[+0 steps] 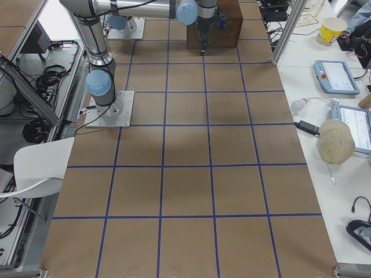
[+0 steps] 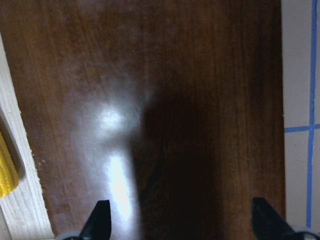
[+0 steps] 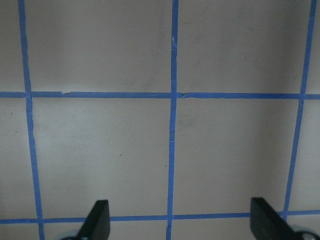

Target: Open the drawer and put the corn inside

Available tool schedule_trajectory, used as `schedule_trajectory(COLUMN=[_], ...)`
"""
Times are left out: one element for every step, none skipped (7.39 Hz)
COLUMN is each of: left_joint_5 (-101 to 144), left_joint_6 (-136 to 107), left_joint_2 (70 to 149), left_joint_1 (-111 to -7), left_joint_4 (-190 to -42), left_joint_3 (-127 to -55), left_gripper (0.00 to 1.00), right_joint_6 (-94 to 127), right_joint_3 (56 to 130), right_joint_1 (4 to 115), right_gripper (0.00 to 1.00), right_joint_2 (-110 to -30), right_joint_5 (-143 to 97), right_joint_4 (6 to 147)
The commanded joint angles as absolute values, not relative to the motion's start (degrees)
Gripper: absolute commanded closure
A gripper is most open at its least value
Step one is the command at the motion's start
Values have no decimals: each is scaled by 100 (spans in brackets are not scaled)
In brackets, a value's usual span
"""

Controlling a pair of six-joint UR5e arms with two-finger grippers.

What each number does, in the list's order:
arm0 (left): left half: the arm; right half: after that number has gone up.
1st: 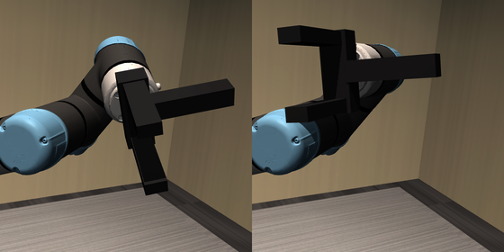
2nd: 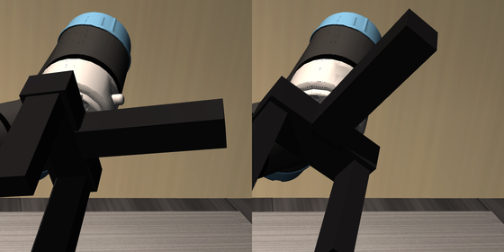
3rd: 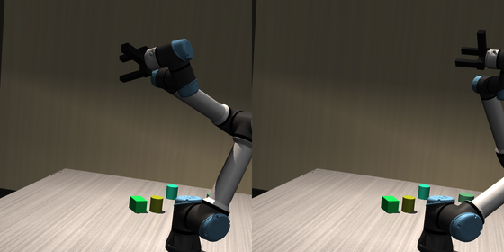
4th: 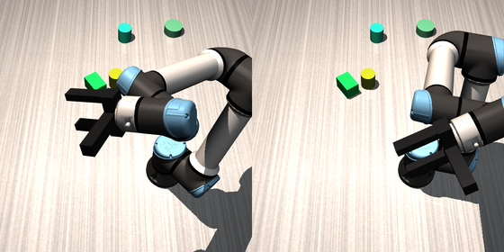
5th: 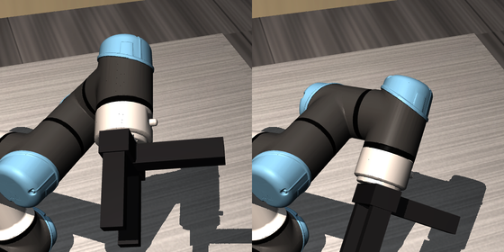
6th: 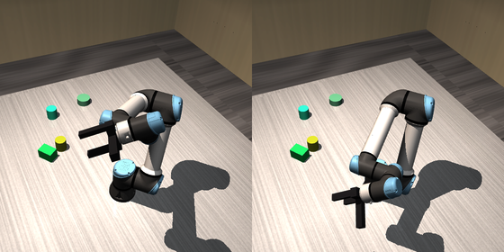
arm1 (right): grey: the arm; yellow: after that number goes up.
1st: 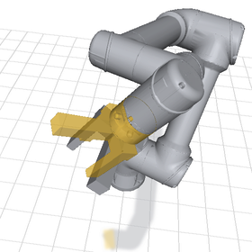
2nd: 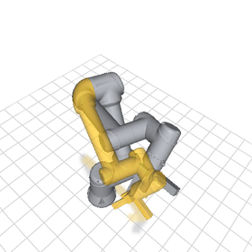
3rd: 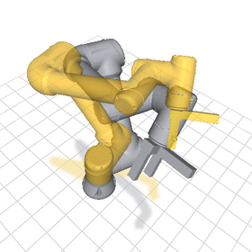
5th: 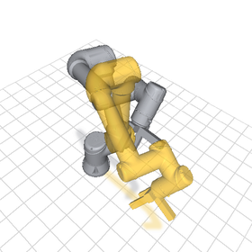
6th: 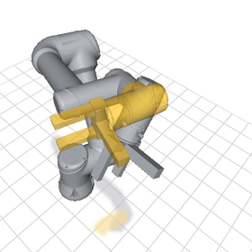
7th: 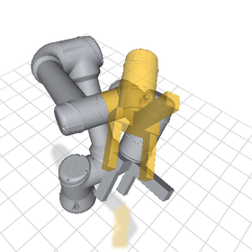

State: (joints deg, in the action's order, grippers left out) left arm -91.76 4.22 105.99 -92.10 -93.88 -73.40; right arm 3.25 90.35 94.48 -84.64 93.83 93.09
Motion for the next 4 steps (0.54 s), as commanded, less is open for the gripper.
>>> schedule_trajectory(left_joint_5=[-9141,-9149,-9158,-9132], left_joint_6=[334,299,308,351], left_joint_2=[10241,10013,9811,9713], left_joint_1=[-9316,-9316,-9299,-9160], left_joint_4=[-9352,-9369,-9360,-9343], left_joint_3=[-7872,-8101,-8365,-8550], left_gripper=[0,0,0,0], right_joint_6=[325,325,325,325], right_joint_3=[9035,9035,9035,9035], right_joint_1=[9448,9448,9448,9448], right_gripper=[0,0,0,0], right_joint_2=[-8464,-8464,-8464,-8464], right_joint_5=[9387,9387,9387,9387], right_joint_4=[9316,9316,9316,9316])
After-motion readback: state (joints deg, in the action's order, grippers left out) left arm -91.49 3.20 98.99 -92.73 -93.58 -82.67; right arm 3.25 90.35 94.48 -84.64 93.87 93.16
